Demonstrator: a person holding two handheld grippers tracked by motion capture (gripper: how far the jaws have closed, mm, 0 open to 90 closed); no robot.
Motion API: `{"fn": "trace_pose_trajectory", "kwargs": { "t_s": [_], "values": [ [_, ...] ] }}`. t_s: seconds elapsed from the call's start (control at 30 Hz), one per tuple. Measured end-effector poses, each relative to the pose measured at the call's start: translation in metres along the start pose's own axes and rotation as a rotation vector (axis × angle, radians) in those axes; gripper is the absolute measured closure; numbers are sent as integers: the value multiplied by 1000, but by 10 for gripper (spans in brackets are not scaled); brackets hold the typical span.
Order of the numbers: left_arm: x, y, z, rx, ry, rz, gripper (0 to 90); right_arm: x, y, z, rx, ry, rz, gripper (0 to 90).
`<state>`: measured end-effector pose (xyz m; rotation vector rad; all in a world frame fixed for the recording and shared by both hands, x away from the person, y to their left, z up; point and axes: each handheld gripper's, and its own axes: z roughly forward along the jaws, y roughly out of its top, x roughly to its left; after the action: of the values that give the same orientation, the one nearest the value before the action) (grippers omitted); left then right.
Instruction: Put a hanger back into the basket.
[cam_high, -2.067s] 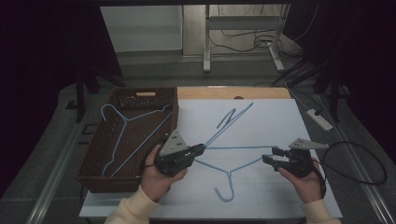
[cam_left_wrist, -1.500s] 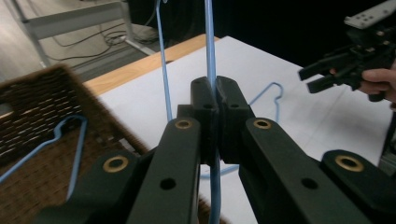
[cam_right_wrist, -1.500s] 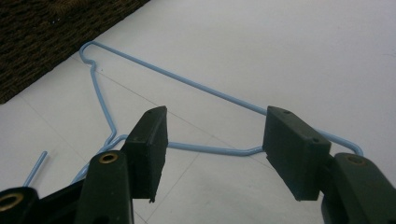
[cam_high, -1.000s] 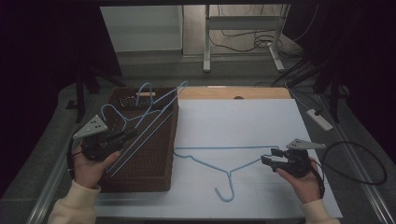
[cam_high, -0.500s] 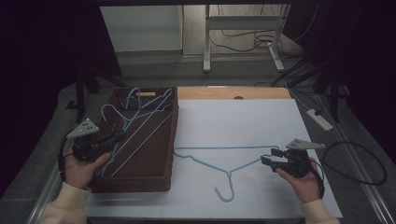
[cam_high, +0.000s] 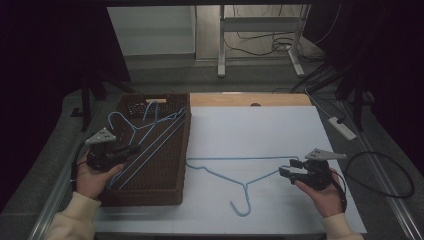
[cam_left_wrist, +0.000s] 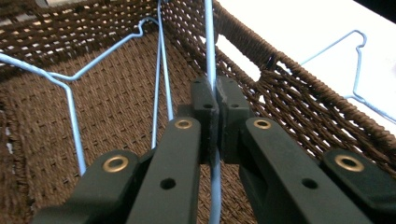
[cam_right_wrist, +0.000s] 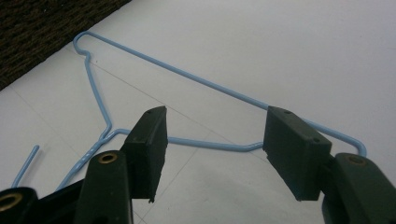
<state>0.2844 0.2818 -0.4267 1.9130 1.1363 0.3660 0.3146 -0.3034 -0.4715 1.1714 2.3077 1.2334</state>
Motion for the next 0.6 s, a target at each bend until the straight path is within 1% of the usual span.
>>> {"fn": "trace_pose_trajectory", "kwargs": {
  "t_s": [0.17, 0.37, 0.43, 0.53, 0.6],
  "values": [
    [4, 3, 8, 19, -17, -8, 871, 0, 0, 0, 2, -1, 1, 407],
    [10, 3, 20, 64, -1, -21, 871, 0, 0, 1, 2, 0, 1, 407],
    [13, 2, 22, 72, 11, -24, 871, 0, 0, 1, 3, 1, 0, 407],
    [16, 0, 21, 92, 55, -23, 870, 0, -1, 1, 3, 0, 1, 407],
    [21, -1, 22, 126, 88, -56, 868, 0, -1, 1, 3, 0, 1, 407]
  ]
}}
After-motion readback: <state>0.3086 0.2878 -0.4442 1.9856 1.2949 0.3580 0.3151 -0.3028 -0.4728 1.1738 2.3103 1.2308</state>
